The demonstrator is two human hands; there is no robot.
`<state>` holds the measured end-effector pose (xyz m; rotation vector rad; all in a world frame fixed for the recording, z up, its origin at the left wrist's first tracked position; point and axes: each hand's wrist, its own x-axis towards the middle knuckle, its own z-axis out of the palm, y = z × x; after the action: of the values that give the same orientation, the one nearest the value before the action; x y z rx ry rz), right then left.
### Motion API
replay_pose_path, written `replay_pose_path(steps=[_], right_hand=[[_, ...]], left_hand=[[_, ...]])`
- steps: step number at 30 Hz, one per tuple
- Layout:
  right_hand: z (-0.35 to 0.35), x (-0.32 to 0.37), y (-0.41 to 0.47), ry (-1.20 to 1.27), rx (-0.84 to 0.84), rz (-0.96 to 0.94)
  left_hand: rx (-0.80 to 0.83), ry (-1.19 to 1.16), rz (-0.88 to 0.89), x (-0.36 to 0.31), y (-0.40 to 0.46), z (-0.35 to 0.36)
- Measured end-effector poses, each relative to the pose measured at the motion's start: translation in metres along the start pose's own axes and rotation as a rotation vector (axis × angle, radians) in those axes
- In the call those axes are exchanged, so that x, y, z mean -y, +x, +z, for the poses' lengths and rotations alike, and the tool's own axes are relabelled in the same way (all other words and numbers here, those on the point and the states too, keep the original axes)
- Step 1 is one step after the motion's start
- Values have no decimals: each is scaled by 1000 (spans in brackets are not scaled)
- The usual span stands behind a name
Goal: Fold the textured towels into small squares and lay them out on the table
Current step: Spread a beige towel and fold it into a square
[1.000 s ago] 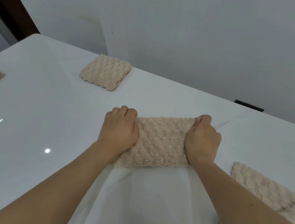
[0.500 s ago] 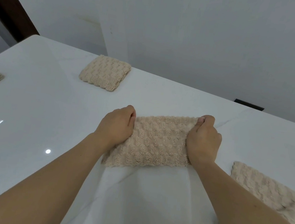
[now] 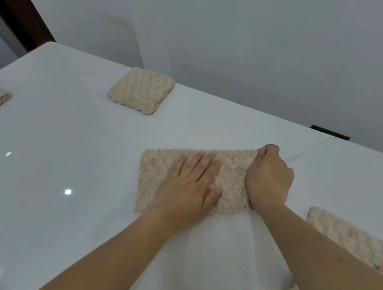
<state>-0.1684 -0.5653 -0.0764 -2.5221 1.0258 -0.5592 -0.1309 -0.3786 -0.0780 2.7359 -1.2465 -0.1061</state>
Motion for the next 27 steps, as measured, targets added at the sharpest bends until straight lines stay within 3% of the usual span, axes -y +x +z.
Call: replay_pose_path(steps=[10, 15, 20, 27], right_hand=[[4, 2, 2, -36, 0, -22], [-20, 13, -14, -43, -225, -194], [-12, 24, -59, -145, 284, -379], [-6, 14, -56, -258, 372, -382]], left_hand=[[32, 27, -138, 24, -17, -5], [28, 9, -134, 25, -17, -4], [14, 13, -136, 25, -17, -3], [50, -90, -178, 29, -14, -8]])
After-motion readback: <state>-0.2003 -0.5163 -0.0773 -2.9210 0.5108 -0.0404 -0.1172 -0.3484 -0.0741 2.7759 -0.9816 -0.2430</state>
